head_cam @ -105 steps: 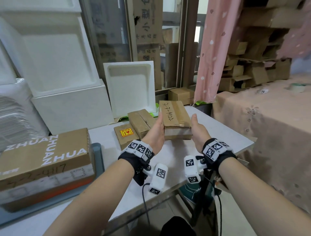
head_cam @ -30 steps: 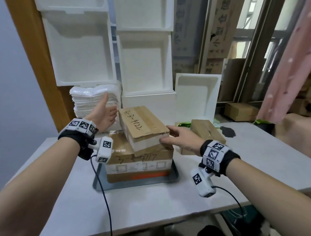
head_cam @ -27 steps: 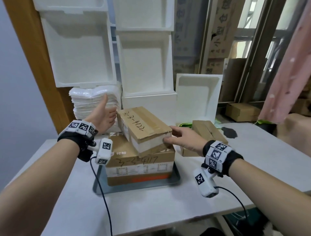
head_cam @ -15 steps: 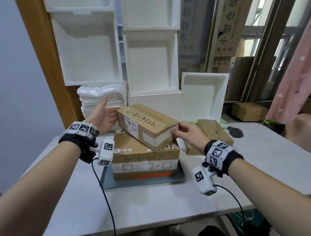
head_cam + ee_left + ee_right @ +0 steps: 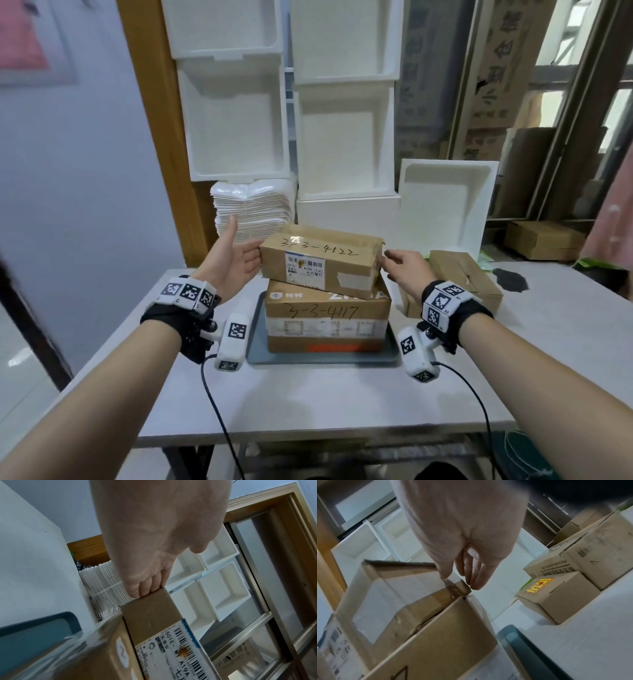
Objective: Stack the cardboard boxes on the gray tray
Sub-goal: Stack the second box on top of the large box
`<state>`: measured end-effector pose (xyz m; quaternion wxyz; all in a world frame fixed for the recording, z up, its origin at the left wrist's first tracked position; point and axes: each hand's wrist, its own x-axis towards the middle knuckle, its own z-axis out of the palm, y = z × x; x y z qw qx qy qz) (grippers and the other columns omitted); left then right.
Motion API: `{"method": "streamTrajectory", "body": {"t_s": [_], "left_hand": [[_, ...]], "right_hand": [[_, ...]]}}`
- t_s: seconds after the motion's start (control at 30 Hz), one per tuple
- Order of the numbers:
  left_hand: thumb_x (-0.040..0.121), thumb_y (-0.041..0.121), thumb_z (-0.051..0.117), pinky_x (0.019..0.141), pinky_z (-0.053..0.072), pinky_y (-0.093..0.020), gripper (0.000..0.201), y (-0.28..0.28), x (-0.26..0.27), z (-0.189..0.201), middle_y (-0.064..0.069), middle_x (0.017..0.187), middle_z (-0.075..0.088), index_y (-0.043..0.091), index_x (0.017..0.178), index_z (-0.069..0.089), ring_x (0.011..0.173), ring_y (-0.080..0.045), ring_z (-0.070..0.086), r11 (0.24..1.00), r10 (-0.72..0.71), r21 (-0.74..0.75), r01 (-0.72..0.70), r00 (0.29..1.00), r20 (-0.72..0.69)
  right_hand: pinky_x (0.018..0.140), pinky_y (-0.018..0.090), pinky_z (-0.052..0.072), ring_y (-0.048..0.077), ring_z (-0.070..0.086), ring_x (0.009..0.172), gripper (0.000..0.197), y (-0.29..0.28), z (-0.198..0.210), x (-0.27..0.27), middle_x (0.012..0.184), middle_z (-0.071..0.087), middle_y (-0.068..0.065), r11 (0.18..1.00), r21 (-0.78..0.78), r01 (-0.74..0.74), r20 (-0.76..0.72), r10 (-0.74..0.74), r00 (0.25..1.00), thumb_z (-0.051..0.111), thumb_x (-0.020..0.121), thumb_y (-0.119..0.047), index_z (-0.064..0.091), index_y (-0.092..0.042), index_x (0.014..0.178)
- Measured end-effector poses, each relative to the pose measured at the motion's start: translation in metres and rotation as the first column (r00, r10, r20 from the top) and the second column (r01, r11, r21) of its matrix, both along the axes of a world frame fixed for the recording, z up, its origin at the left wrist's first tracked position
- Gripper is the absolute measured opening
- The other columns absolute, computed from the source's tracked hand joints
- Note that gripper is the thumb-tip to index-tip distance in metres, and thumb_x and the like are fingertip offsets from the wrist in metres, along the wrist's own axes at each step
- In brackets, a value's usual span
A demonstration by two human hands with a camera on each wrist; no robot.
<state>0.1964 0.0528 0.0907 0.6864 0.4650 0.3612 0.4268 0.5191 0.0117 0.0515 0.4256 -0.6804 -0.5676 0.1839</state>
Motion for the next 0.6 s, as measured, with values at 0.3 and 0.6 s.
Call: {"method": "streamTrajectory", "body": {"t_s": [0.3,0.6], "left_hand": [[0.086,0.077,0.022,0.120,0.017,-0.043,0.099,0.001,0.015,0.010,-0.016,0.157,0.026,0.003,0.152,0.019,0.145,-0.028,0.025,0.996,0.090,0.017,-0.090,0.996,-0.014],[0.086,0.077,0.020,0.118,0.022,-0.042,0.098,-0.008,0.019,0.010,-0.019,0.151,0.037,0.003,0.149,0.029,0.141,-0.030,0.033,0.998,0.055,-0.006,-0.056,0.994,-0.098]], "right_hand": [[0.106,0.036,0.039,0.030,0.053,0.128,0.076,-0.033,0.029,-0.034,0.136,0.059,0.012,0.998,-0.063,0.020,-0.356,-0.041,0.933,0.025,0.097,-0.063,0.056,-0.004,0.133],[0.121,0.050,0.021,0.025,0.029,0.147,0.107,-0.038,0.039,-0.057,0.159,0.034,0.003,0.986,-0.105,-0.126,-0.524,0.053,0.850,0.018,0.075,-0.088,0.030,-0.017,0.154]]}}
